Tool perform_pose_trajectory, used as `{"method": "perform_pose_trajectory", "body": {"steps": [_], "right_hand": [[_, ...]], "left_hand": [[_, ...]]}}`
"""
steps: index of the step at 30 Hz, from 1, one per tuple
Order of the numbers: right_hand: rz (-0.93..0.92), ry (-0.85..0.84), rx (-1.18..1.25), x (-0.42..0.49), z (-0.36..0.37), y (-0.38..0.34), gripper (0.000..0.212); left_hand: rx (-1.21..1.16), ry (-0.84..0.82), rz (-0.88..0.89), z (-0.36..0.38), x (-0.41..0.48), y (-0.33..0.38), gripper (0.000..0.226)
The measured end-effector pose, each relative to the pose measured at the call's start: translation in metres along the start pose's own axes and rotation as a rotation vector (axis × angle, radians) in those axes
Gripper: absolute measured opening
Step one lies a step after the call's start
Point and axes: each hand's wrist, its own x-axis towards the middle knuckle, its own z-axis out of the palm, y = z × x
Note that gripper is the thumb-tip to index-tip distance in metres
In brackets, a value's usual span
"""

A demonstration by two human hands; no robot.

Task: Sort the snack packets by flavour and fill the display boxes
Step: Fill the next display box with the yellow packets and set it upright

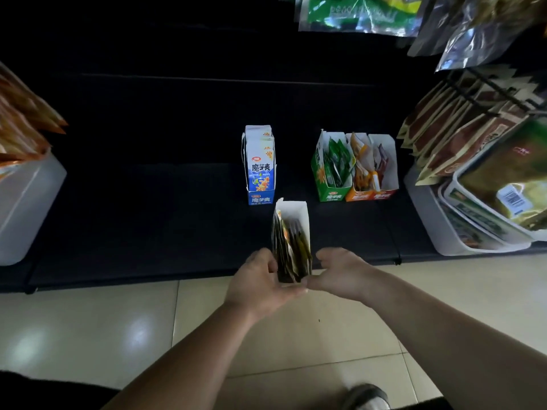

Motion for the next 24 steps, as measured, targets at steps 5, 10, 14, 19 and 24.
{"method": "perform_pose_trajectory", "body": {"steps": [5, 10, 14, 19, 24], "right_hand": [[-0.127, 0.033, 0.156, 0.028, 0.017, 0.023, 0.076], [-0.134, -0.056, 0.269, 0.039, 0.022, 0.041, 0.098], [-0.143, 0.046, 0.235, 0.05, 0.026, 0.035, 0.116], [-0.244, 0.117, 0.162, 0.075, 0.023, 0.02, 0.106], [-0.21, 0.108, 0.253, 0.082, 0.005, 0.027, 0.052]], "left_hand": [[-0.015, 0.013, 0.146, 0.012, 0.007, 0.002, 0.057], [-0.063, 0.086, 0.338, 0.004, 0.025, -0.008, 0.028], [-0.027, 0.211, 0.394, -0.005, 0.04, 0.0, 0.018], [-0.07, 0.271, 0.277, -0.005, 0.056, 0.012, 0.028], [-0.275, 0.152, 0.047, -0.01, 0.065, 0.008, 0.058]]}}
